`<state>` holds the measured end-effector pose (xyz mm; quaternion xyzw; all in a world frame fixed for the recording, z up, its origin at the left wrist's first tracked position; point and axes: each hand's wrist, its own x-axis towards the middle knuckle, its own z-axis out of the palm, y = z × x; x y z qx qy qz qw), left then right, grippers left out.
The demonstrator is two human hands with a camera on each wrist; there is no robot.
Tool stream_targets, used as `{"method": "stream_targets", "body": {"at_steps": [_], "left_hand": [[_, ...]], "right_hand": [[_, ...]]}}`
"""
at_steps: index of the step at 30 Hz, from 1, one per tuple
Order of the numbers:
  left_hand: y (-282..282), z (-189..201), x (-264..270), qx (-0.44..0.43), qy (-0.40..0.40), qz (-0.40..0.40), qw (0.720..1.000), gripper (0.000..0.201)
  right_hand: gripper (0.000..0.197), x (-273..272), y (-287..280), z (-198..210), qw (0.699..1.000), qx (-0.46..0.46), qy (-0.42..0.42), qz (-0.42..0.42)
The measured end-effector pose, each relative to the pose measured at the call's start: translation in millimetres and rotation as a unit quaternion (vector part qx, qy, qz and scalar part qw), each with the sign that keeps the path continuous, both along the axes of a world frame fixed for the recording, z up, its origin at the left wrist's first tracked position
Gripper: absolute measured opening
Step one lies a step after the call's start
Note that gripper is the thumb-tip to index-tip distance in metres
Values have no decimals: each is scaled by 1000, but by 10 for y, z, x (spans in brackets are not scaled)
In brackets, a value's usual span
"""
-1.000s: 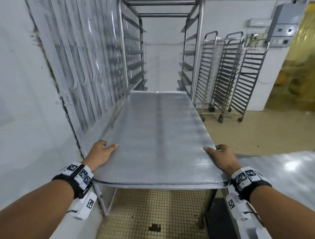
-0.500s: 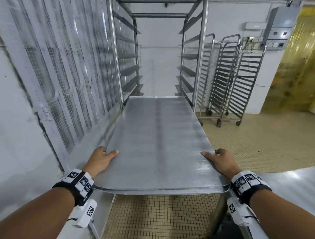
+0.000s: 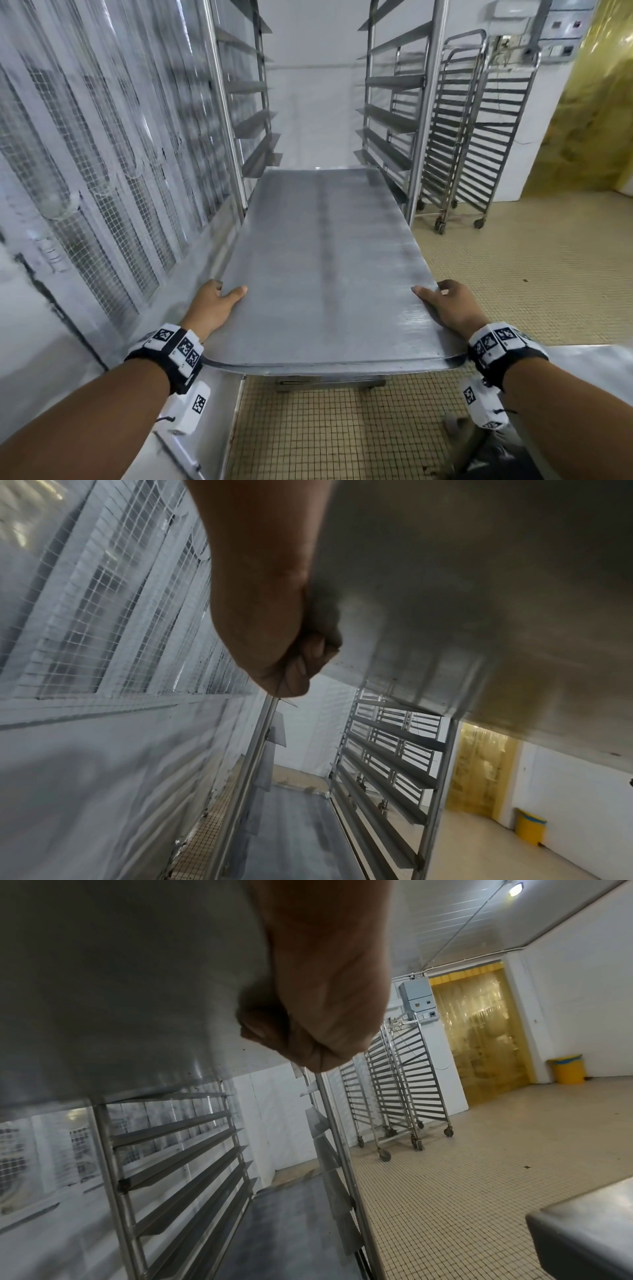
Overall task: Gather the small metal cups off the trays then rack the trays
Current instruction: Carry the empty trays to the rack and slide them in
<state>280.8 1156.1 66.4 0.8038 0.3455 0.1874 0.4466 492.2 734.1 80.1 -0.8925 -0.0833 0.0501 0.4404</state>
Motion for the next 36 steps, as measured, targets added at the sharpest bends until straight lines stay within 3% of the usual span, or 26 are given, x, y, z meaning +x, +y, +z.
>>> {"method": "stream_targets", "body": {"at_steps": [5,12,17,20,23,31,33,36], "left_hand": [[16,81,276,19,10,7,1000,80],[217,72,797,26,-17,21,999,71],[371,164,1221,5,-39,23,999,51],[594,202,1476,-4,-40,16,999,53],[811,275,1688,2,-8,0,1000,64],[837,597,1973,74,54,-7,996,28],[799,629,1917,81,69,-11,994,34],[733,738,1774,170,117,-48,977,64]], "right_hand": [[72,295,176,-66,1000,-4,0,-9],[83,823,417,-48,1000,8,-8,-8],[76,1257,620,42,1000,-10,-29,2],[74,1557,748,97,1000,-10,-27,11],[72,1795,852,190,1000,-3,-14,21],[66,2131,1015,372,999,-36,-12,33],[63,2068,996,431,998,-56,-19,37],[65,1897,964,595,991,-104,-71,51]]}}
